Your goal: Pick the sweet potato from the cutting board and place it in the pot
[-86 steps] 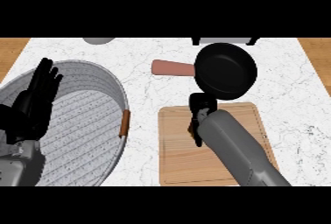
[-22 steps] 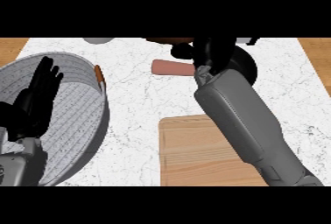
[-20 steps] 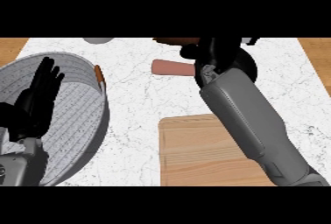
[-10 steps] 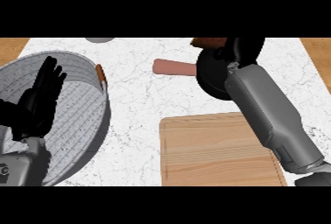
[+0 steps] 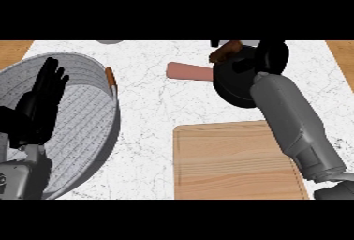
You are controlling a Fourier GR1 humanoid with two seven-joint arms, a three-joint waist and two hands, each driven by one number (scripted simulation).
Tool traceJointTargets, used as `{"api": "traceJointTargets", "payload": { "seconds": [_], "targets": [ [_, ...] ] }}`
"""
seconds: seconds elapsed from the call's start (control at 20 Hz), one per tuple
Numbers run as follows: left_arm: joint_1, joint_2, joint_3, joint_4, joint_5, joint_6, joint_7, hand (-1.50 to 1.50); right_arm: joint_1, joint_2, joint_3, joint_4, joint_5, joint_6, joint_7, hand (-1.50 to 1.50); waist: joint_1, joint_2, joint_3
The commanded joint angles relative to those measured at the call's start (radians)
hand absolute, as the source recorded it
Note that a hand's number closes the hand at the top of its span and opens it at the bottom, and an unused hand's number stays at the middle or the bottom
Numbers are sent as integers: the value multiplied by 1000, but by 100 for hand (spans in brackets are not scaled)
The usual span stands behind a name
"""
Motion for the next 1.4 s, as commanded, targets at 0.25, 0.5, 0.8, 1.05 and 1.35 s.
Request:
{"api": "traceJointTargets", "payload": {
  "seconds": [0.25,0.5,0.8,1.05,1.35],
  "targets": [
    [35,-20,-23,-18,-19,1,-13,0,31,50,-222,-67,-317,-62,-408,-150,-3,-2,1],
    [45,-40,-36,-27,-32,9,-20,0,23,13,-331,-74,-456,-33,-570,-150,-9,-6,0],
    [47,0,-1,-93,-19,-2,71,0,125,-39,-393,-151,-587,83,-672,-150,-25,-14,-1],
    [28,-18,28,-31,-28,13,26,0,342,-50,-343,-431,-633,205,-588,-150,-49,-20,-2],
    [7,-21,48,45,-27,-17,-16,0,470,-124,-349,-574,-701,309,-550,-150,-44,-17,-2]
  ]
}}
